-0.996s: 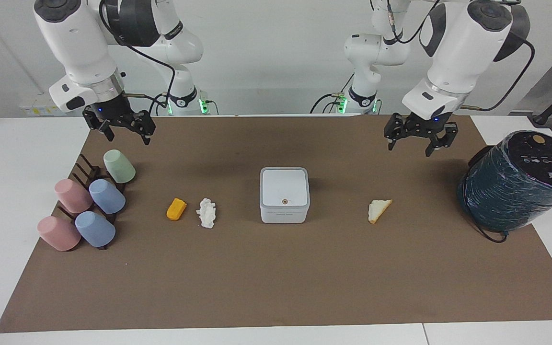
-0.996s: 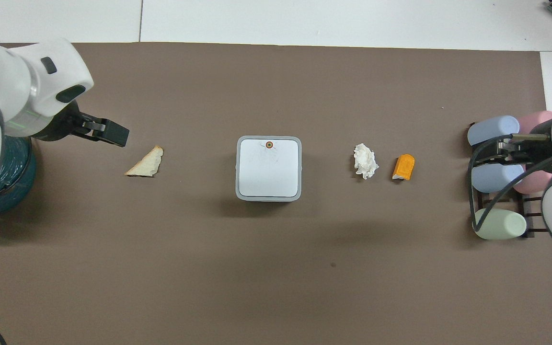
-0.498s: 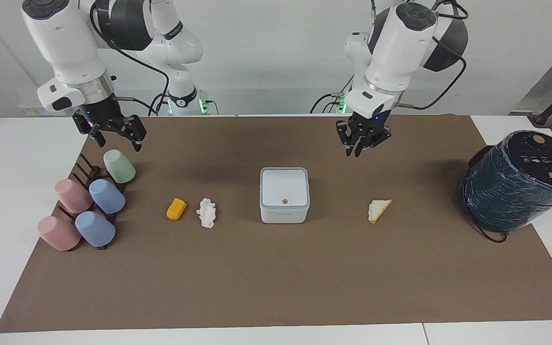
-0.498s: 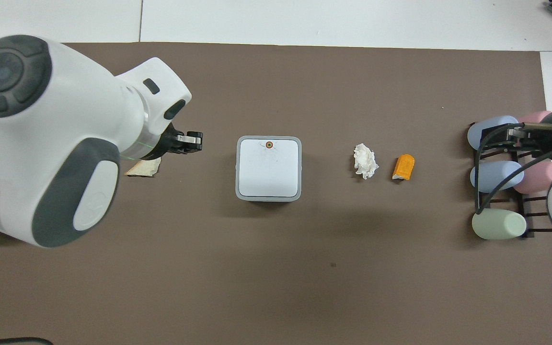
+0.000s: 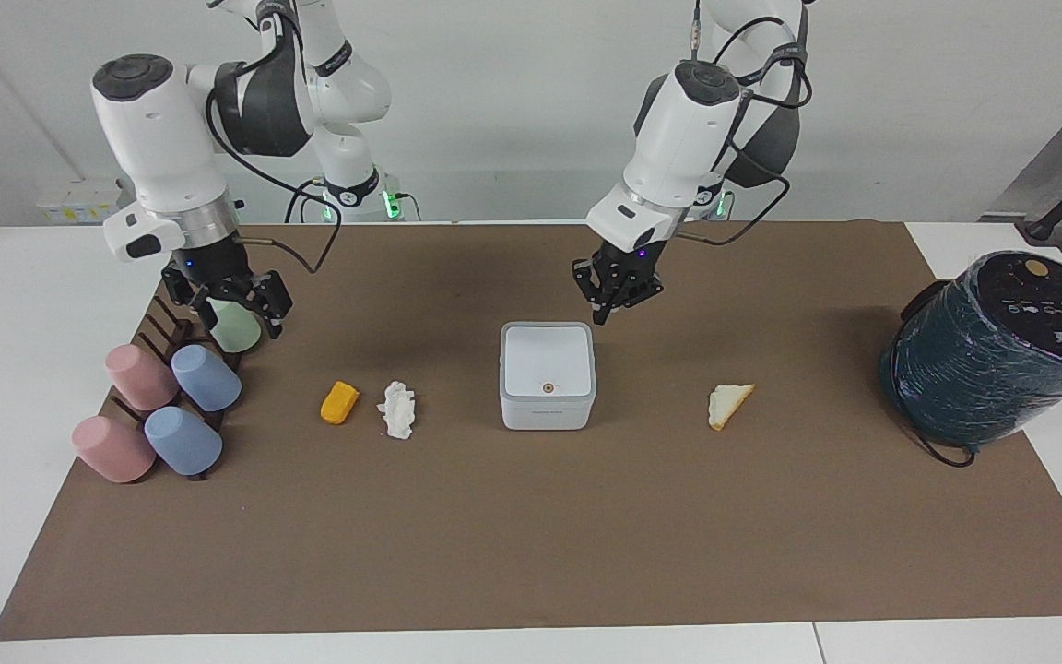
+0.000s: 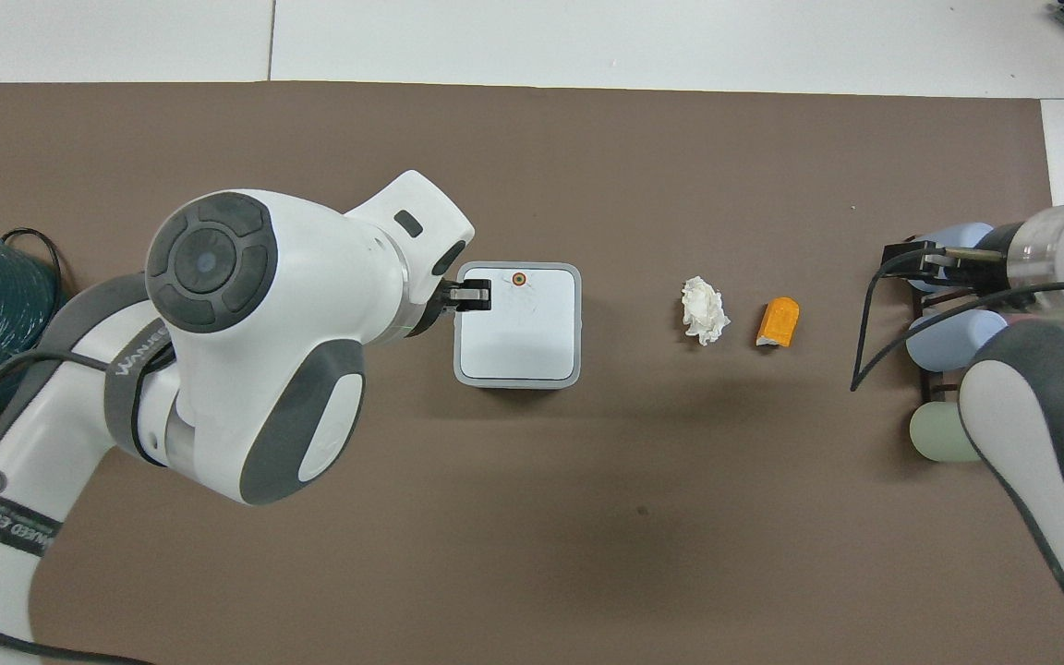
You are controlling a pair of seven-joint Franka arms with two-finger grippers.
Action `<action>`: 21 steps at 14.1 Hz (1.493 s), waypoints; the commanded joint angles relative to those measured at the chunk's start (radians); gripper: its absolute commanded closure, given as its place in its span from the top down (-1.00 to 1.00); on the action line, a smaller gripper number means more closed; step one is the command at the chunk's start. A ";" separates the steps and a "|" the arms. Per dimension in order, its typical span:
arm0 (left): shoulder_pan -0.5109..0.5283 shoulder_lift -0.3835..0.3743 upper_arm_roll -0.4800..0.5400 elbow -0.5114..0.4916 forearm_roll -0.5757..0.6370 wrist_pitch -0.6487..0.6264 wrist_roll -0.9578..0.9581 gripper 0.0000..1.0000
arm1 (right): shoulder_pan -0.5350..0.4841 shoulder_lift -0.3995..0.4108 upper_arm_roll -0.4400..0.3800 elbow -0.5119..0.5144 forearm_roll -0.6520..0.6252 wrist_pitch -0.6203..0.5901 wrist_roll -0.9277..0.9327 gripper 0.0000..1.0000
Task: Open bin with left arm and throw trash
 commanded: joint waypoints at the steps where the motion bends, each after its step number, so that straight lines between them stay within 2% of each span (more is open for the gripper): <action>1: -0.027 0.016 0.015 -0.033 -0.045 0.097 -0.009 -1.00 | -0.009 0.014 0.004 -0.113 0.019 0.165 0.010 1.00; 6: -0.061 0.043 0.015 -0.084 -0.112 0.226 -0.009 -1.00 | 0.005 0.169 0.006 -0.140 0.019 0.454 0.013 1.00; 8: -0.070 0.078 0.015 -0.084 -0.117 0.254 -0.009 -1.00 | 0.014 0.215 0.006 -0.148 0.019 0.555 0.011 1.00; 12: -0.071 0.131 0.015 -0.081 -0.132 0.341 -0.010 -1.00 | 0.069 0.253 0.006 -0.157 0.016 0.566 0.002 1.00; 19: -0.120 0.209 0.015 -0.082 -0.137 0.403 -0.010 -1.00 | 0.093 0.246 0.006 -0.256 0.008 0.565 0.004 1.00; 20: -0.122 0.209 0.015 -0.082 -0.137 0.397 -0.009 -1.00 | 0.094 0.247 0.006 -0.256 0.007 0.565 0.004 0.74; 21: -0.119 0.209 0.015 -0.067 -0.137 0.377 -0.010 -1.00 | 0.094 0.247 0.006 -0.256 0.007 0.565 0.002 0.28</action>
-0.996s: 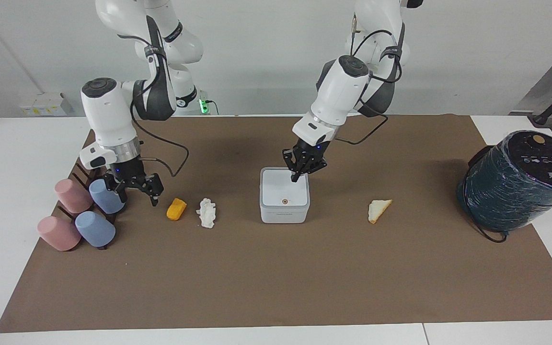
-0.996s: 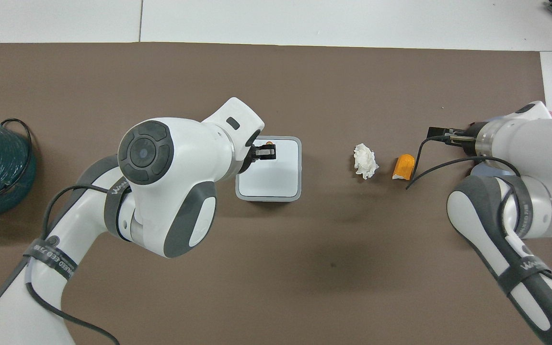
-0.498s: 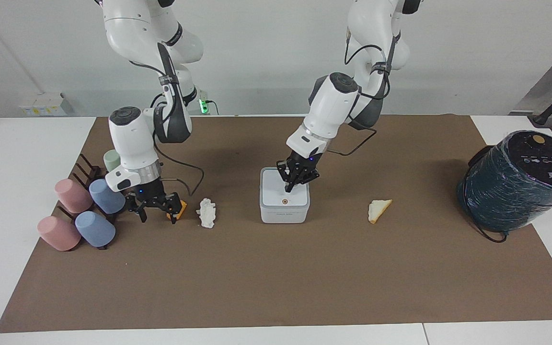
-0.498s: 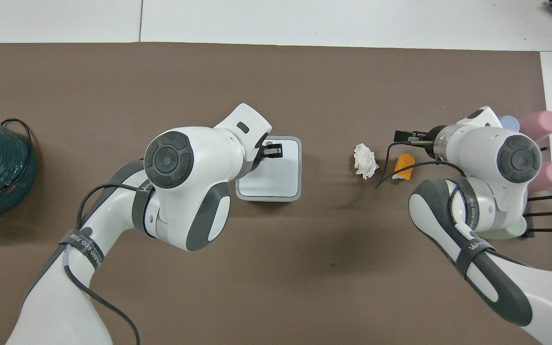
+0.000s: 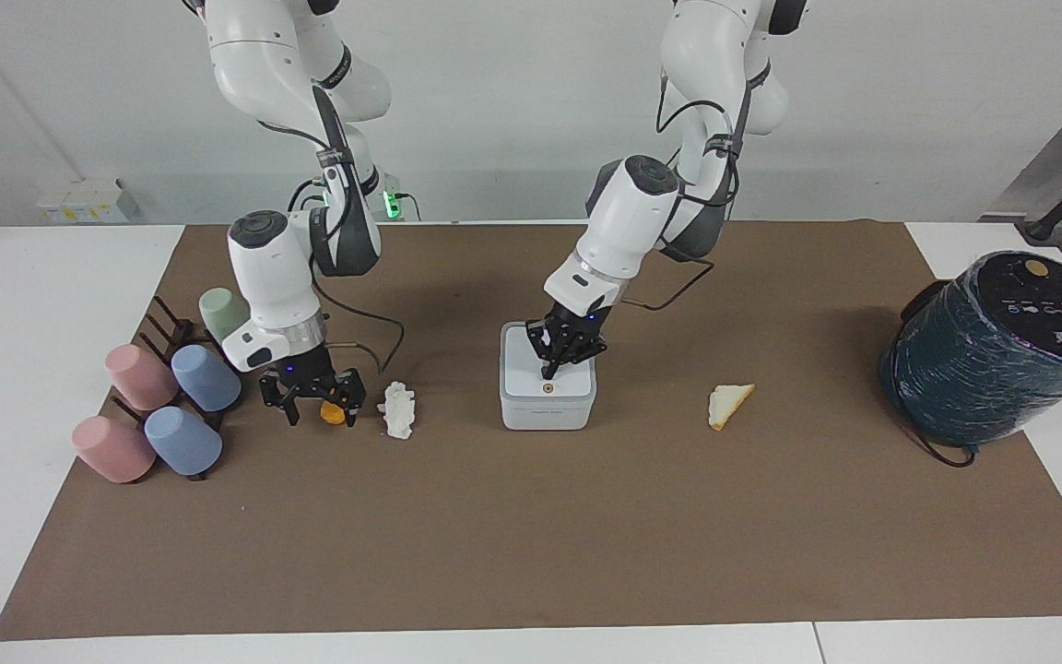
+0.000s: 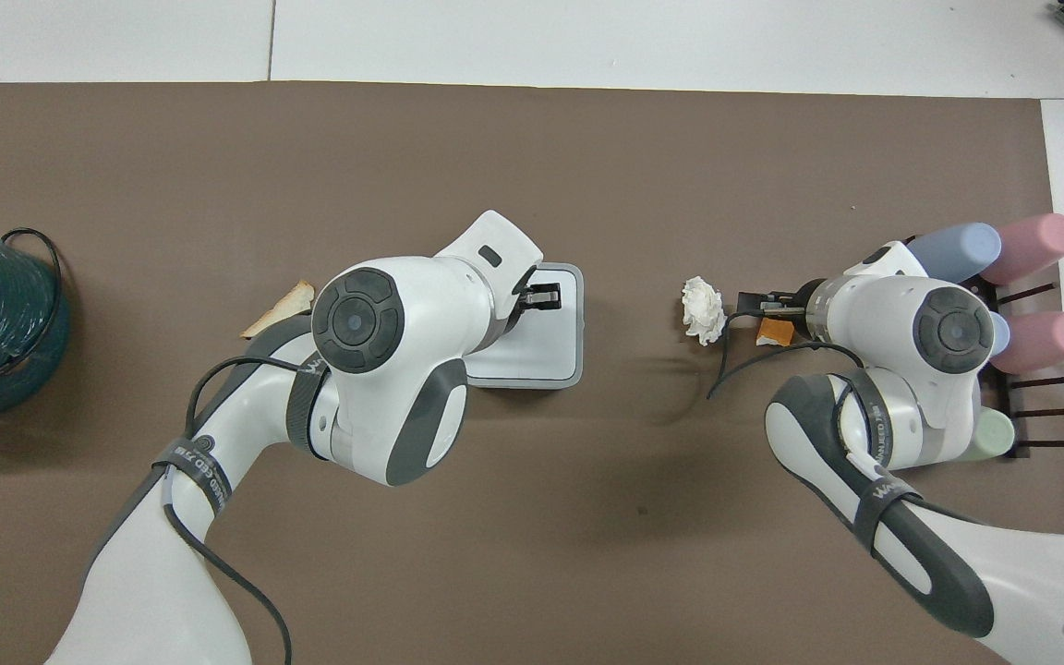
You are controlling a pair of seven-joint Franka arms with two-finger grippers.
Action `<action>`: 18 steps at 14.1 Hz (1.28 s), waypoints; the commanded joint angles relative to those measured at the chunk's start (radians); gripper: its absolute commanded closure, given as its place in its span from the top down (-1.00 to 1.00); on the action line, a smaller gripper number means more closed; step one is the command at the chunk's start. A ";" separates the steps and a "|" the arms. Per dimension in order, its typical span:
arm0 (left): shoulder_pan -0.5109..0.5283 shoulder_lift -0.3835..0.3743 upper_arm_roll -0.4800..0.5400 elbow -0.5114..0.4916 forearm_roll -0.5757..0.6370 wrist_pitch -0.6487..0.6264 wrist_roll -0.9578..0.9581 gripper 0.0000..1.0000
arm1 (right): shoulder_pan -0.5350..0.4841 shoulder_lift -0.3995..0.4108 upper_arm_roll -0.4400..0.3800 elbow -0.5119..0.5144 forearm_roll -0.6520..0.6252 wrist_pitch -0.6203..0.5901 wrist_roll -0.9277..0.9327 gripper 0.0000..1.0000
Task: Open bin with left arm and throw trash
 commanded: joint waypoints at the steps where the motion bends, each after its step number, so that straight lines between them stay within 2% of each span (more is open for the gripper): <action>1: -0.026 0.040 0.014 0.029 -0.023 -0.031 -0.007 -1.00 | -0.001 -0.020 0.002 -0.023 0.005 0.009 0.001 -0.12; 2: -0.023 0.040 0.020 0.076 -0.023 -0.105 -0.018 -1.00 | 0.025 -0.021 0.002 -0.027 0.005 0.006 0.001 -0.47; 3: -0.013 0.037 0.023 0.132 -0.018 -0.190 -0.019 -1.00 | 0.037 -0.025 0.000 -0.030 0.005 0.002 0.006 -0.99; 5: 0.031 0.031 0.024 0.231 -0.007 -0.359 -0.018 -1.00 | 0.039 -0.028 0.002 -0.024 0.005 0.003 0.010 -1.00; 7: 0.072 0.022 0.027 0.310 0.014 -0.511 -0.018 -1.00 | 0.037 -0.072 0.002 -0.017 0.005 -0.020 0.051 -1.00; 8: 0.104 0.014 0.026 0.343 0.042 -0.583 -0.016 -1.00 | 0.037 -0.095 0.005 -0.009 0.005 -0.058 0.091 -1.00; 10: 0.144 0.010 0.029 0.394 0.056 -0.708 -0.009 -1.00 | 0.066 -0.127 0.028 0.066 0.020 -0.229 0.192 -1.00; 12: 0.192 0.007 0.032 0.413 0.097 -0.775 -0.002 -1.00 | 0.106 -0.121 0.030 0.181 0.020 -0.381 0.417 -1.00; 15: 0.247 -0.016 0.026 0.413 0.147 -0.797 0.030 -1.00 | 0.181 -0.086 0.031 0.288 0.072 -0.399 0.743 -1.00; 16: 0.257 -0.019 0.026 0.413 0.184 -0.796 0.056 -0.89 | 0.198 -0.072 0.031 0.323 0.121 -0.387 0.788 -1.00; 17: 0.260 -0.022 0.027 0.410 0.200 -0.791 0.085 -0.13 | 0.213 -0.068 0.030 0.345 0.163 -0.374 0.803 -1.00; 18: 0.272 -0.024 0.035 0.402 0.212 -0.782 0.122 0.99 | 0.220 -0.058 0.030 0.359 0.201 -0.361 0.812 -1.00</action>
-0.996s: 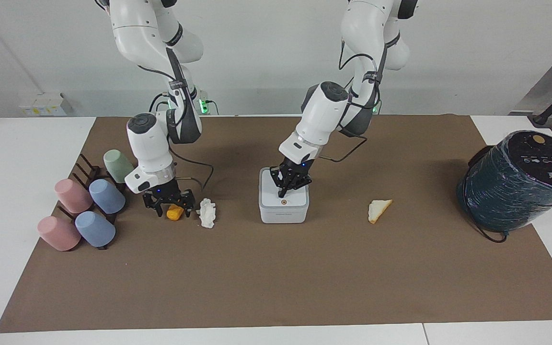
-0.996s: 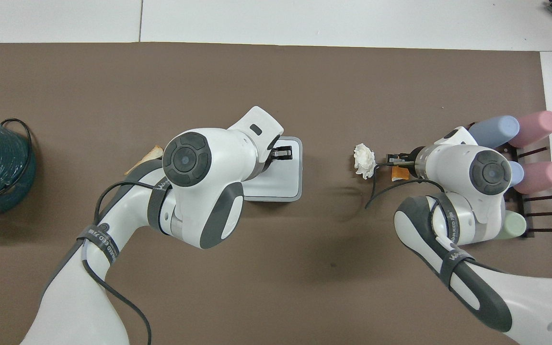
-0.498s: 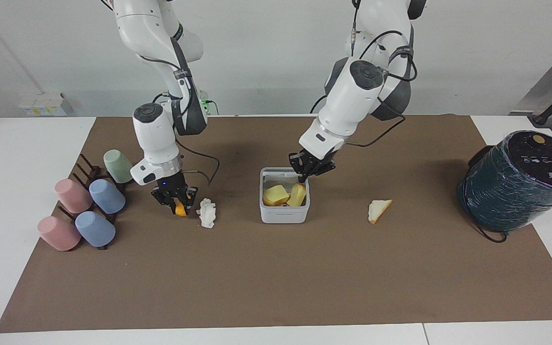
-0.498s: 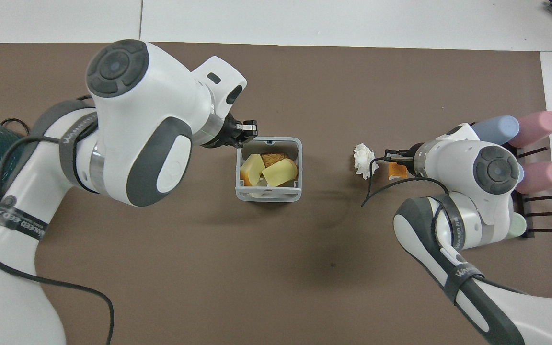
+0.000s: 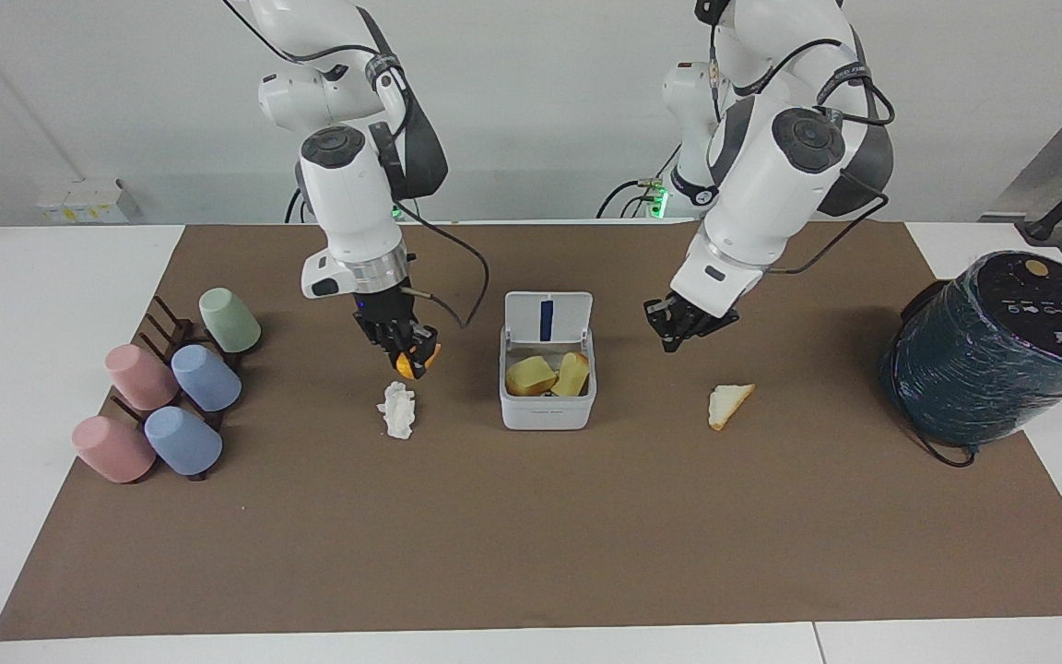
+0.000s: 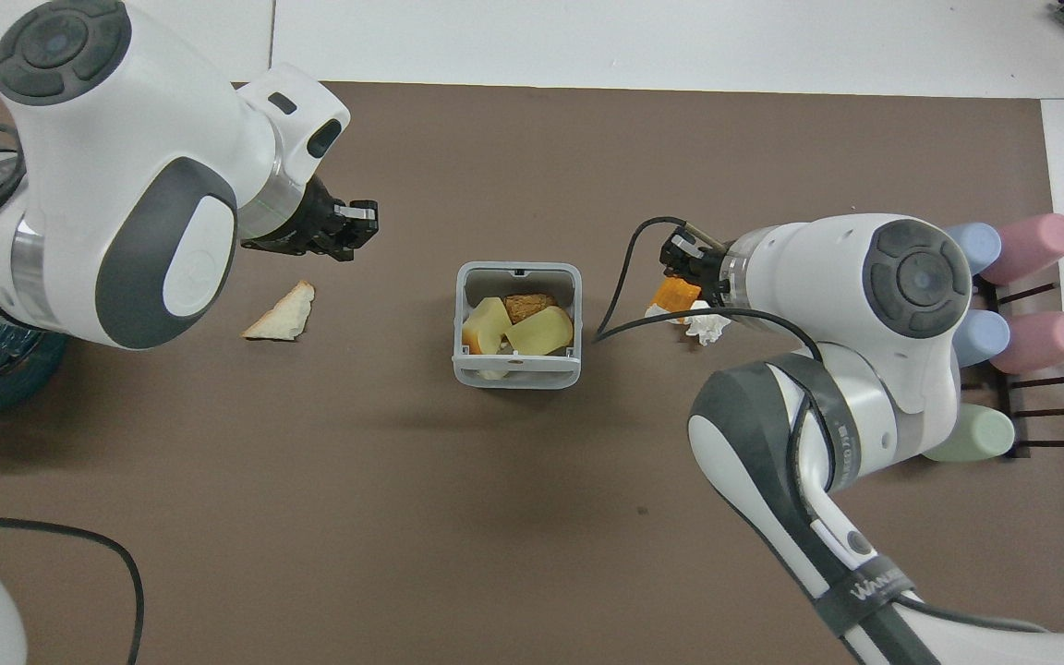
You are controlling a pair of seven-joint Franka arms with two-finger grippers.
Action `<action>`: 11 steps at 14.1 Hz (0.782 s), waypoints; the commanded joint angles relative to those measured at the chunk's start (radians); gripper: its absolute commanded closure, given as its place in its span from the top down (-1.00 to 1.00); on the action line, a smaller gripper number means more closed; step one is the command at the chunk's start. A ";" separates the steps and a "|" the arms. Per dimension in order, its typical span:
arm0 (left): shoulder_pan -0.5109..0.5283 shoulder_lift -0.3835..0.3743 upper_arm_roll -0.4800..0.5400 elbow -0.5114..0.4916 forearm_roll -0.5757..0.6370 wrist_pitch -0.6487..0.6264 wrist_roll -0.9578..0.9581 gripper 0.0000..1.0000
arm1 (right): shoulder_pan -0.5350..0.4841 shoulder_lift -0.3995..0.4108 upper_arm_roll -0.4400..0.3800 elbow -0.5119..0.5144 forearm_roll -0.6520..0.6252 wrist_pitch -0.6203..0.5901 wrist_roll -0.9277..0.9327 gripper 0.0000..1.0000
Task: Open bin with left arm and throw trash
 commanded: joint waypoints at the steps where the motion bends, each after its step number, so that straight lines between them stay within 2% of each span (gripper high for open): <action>1: 0.041 -0.018 0.002 -0.008 0.042 -0.014 0.103 1.00 | 0.013 0.061 -0.002 0.076 0.100 0.030 0.057 -1.00; 4: 0.106 -0.038 0.004 -0.063 0.042 0.030 0.285 1.00 | 0.102 0.115 0.002 0.090 0.119 0.107 0.157 -1.00; 8: 0.144 -0.122 0.005 -0.329 0.061 0.304 0.446 1.00 | 0.140 0.181 0.002 0.144 0.118 0.140 0.196 -1.00; 9: 0.144 -0.127 0.005 -0.363 0.076 0.343 0.474 1.00 | 0.162 0.185 0.002 0.140 0.118 0.138 0.197 -0.94; 10: 0.151 -0.127 0.005 -0.384 0.091 0.362 0.509 1.00 | 0.176 0.189 0.000 0.128 0.113 0.130 0.200 0.01; 11: 0.157 -0.125 0.004 -0.399 0.093 0.372 0.555 1.00 | 0.176 0.184 0.002 0.119 0.110 0.126 0.199 0.21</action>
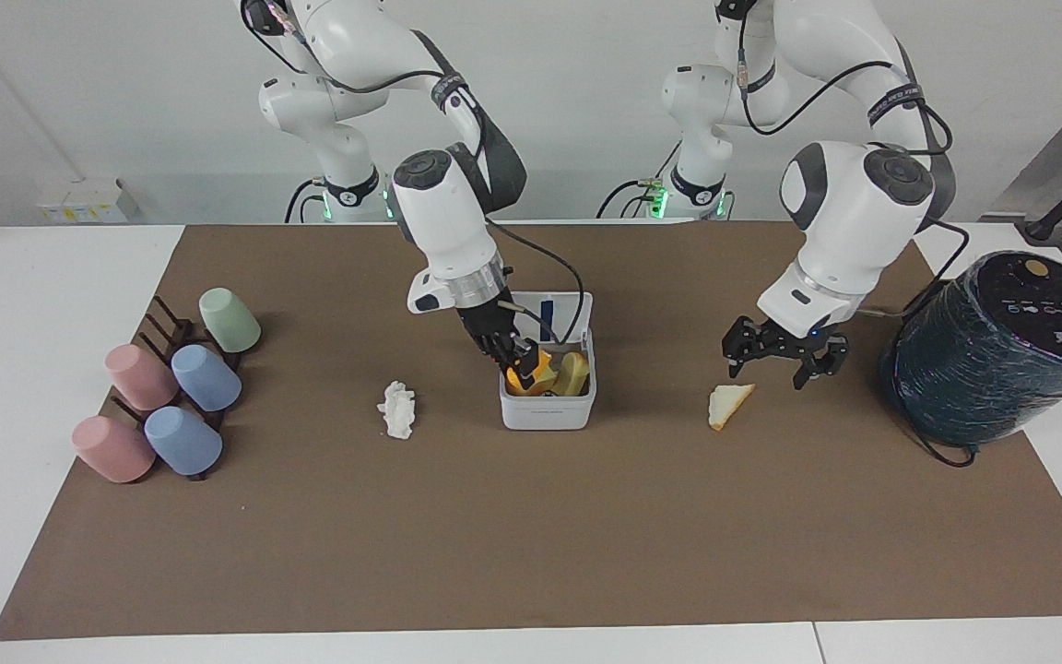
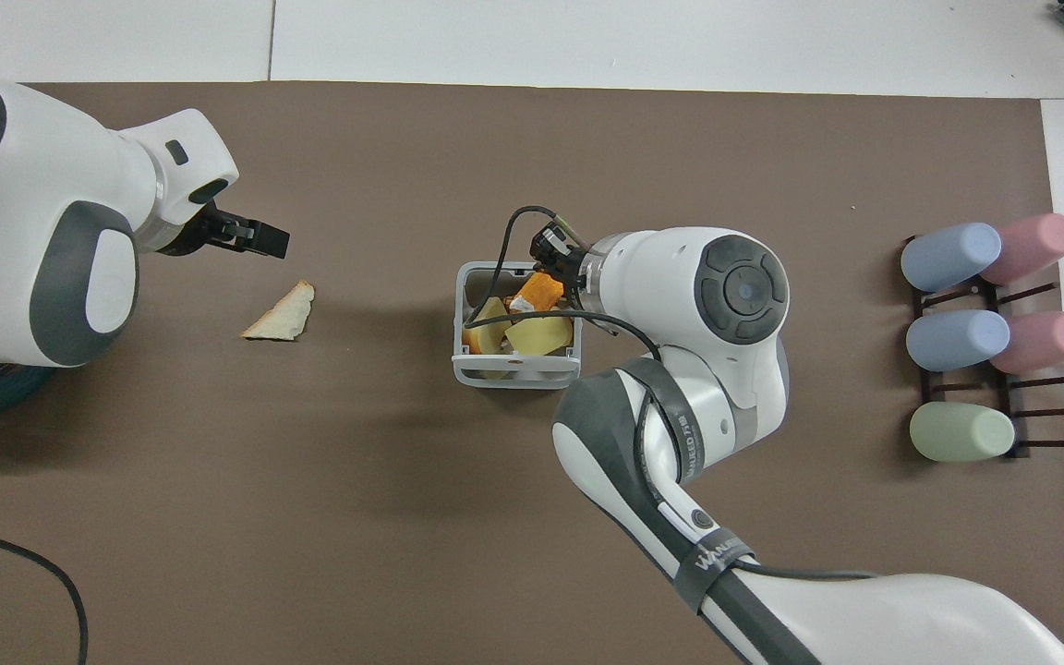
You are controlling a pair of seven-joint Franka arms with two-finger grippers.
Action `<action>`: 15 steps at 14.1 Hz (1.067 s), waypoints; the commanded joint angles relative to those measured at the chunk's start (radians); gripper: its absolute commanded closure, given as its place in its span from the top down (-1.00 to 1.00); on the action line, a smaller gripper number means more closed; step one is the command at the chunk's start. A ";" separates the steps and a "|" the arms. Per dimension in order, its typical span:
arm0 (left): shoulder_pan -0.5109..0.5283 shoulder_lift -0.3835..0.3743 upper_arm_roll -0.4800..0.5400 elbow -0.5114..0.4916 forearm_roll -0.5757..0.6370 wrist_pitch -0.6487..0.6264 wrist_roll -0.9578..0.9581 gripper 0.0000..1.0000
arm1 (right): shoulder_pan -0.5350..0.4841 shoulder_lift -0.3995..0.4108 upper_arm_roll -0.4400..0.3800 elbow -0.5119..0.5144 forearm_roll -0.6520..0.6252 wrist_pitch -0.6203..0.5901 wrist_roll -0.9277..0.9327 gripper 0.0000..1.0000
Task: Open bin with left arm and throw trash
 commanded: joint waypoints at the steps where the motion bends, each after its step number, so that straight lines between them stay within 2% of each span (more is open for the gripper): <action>1: 0.010 -0.054 -0.007 -0.122 0.037 0.083 0.120 1.00 | 0.010 0.006 0.000 -0.001 0.005 -0.019 0.006 0.96; 4: 0.010 -0.019 -0.008 -0.206 0.038 0.207 0.230 1.00 | 0.004 -0.007 -0.002 -0.002 0.005 -0.072 0.002 1.00; 6: 0.010 -0.005 -0.008 -0.248 0.038 0.254 0.240 1.00 | -0.029 -0.030 -0.011 -0.004 -0.004 -0.091 -0.004 1.00; 9: 0.006 0.048 -0.008 -0.265 0.038 0.299 0.301 1.00 | -0.094 -0.030 -0.010 -0.004 -0.136 -0.079 -0.023 1.00; 12: 0.000 0.059 -0.008 -0.320 0.038 0.340 0.314 1.00 | -0.158 -0.030 -0.010 -0.019 -0.250 -0.068 -0.052 1.00; 14: -0.002 0.059 -0.008 -0.359 0.038 0.373 0.312 1.00 | -0.189 -0.030 -0.008 -0.024 -0.268 -0.068 -0.069 1.00; 15: -0.004 0.061 -0.008 -0.381 0.037 0.397 0.312 1.00 | -0.204 -0.042 -0.008 -0.066 -0.268 -0.068 -0.139 1.00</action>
